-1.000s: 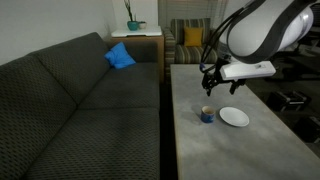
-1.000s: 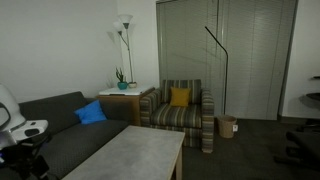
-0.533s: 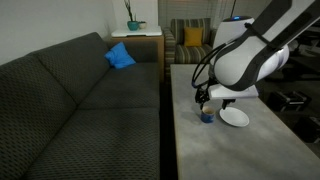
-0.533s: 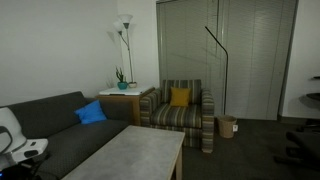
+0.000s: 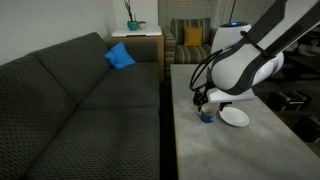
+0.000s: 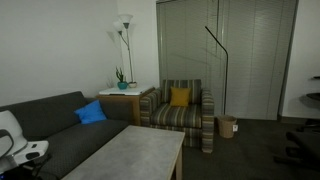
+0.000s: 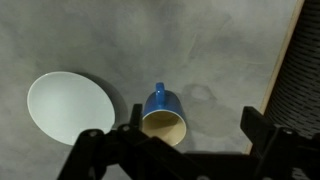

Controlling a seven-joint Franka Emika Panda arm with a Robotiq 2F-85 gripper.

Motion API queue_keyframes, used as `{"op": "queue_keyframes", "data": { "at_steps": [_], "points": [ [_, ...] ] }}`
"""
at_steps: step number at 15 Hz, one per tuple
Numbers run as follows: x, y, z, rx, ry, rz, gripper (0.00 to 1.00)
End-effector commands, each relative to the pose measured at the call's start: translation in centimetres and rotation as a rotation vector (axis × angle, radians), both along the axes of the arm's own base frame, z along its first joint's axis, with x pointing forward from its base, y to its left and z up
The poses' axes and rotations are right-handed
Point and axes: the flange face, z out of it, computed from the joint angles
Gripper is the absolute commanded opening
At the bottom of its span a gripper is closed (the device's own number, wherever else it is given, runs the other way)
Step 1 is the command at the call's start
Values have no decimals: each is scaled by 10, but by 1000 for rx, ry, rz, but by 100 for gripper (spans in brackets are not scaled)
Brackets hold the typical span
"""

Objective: Put the blue mug on top of the white plate

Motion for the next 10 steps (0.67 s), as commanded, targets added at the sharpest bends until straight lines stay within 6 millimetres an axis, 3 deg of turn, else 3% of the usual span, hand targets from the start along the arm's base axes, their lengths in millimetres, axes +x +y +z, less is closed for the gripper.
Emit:
{"op": "queue_keyframes", "data": {
  "at_steps": [1,6,10],
  "points": [
    [0,-2,-4,-7,15,53,100],
    [11,-25,-16,-6,54,107,100],
    [18,-40,-38,25,65,118,100]
  ]
}}
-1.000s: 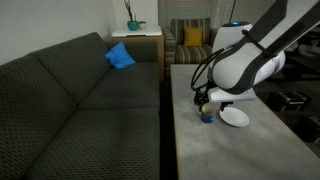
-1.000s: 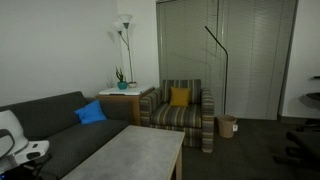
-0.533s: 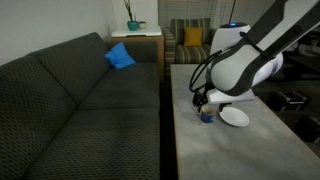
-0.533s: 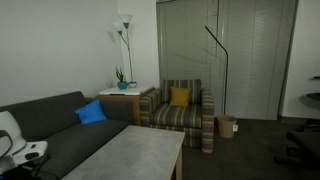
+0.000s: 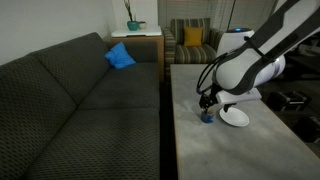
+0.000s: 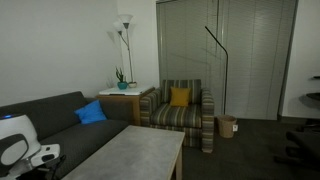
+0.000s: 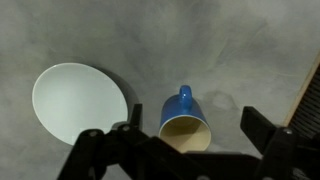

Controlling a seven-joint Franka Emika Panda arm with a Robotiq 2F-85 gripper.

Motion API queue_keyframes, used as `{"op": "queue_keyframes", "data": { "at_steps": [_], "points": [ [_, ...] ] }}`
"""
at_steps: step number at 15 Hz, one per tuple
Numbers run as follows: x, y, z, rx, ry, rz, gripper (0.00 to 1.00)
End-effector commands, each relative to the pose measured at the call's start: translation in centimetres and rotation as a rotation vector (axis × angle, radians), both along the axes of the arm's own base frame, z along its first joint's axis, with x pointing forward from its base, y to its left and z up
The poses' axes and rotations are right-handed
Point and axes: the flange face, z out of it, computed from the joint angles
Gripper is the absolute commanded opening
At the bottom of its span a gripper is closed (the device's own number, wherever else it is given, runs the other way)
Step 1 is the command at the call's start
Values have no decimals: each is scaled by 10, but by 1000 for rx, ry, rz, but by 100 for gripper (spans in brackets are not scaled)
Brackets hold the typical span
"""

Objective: Put the blue mug on top of the white plate

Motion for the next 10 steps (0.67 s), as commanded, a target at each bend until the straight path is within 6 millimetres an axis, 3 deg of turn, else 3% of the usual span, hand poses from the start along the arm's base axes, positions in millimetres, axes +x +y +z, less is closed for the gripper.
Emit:
{"op": "queue_keyframes", "data": {
  "at_steps": [1,4,5,10],
  "points": [
    [7,-8,-23,40,27,21,100],
    [6,-7,-40,51,39,40,100],
    [1,-5,-31,55,38,46,100],
    [1,-5,-32,31,-1,72,100]
  ]
}}
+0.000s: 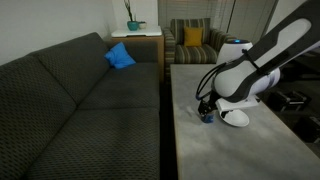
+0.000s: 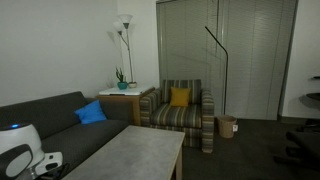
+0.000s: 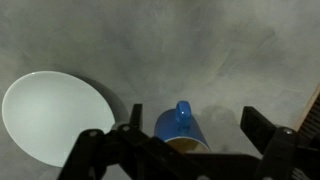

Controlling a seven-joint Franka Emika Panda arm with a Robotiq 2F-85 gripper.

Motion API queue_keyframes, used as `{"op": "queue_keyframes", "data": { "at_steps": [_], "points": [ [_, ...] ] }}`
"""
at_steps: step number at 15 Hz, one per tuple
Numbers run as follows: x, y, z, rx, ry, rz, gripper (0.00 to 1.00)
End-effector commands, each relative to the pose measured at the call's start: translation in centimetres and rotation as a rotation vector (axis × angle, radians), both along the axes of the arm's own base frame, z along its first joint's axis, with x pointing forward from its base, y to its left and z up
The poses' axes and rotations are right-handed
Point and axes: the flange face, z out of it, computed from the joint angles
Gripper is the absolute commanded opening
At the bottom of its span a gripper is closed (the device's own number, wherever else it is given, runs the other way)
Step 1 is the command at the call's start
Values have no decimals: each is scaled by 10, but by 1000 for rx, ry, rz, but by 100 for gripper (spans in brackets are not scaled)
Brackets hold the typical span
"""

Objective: Put the blue mug on top of the white plate

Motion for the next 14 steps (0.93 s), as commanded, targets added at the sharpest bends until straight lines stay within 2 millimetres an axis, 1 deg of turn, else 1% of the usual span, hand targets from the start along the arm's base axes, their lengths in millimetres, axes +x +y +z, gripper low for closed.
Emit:
{"op": "queue_keyframes", "data": {
  "at_steps": [1,2,8,10,14],
  "points": [
    [1,-4,0,-11,-17,36,100],
    [1,0,1,-2,-5,8,100],
    [-1,-6,-2,5,-28,39,100],
    [-4,-12,-6,2,-50,48,100],
    [-9,-30,-12,-2,-93,11,100]
  ]
}}
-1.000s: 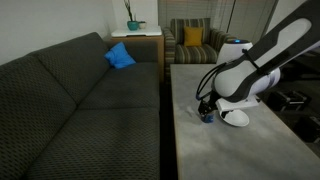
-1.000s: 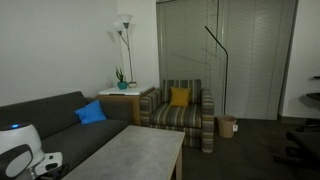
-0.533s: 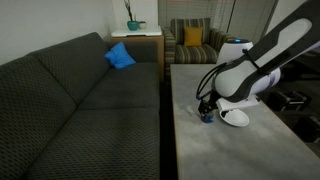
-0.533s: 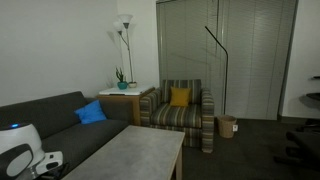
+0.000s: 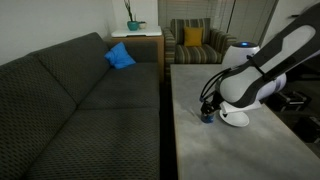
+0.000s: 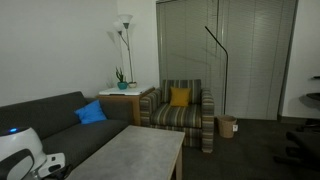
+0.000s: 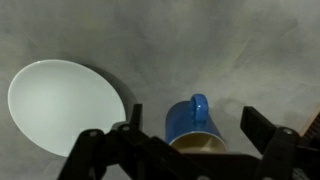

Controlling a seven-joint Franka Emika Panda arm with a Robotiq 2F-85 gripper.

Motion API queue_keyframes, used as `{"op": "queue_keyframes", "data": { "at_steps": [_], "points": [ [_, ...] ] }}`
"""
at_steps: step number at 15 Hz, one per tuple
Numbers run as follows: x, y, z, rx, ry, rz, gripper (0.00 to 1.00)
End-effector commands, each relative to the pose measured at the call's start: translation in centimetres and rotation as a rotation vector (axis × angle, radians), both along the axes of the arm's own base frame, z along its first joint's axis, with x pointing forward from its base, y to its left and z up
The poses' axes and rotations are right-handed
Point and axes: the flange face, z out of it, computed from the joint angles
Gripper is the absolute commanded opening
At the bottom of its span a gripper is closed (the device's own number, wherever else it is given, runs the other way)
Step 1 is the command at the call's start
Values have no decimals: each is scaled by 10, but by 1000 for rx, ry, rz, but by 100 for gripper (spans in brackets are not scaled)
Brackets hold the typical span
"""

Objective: Put the blue mug on top of the white plate

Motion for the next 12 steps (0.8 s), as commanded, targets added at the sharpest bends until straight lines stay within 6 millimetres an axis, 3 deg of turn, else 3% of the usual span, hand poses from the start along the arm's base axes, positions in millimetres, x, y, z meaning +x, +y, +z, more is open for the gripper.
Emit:
{"op": "queue_keyframes", "data": {
  "at_steps": [1,12],
  "points": [
    [-6,-17,-7,3,-29,-8,100],
    [-12,2,-9,21,-15,37,100]
  ]
}}
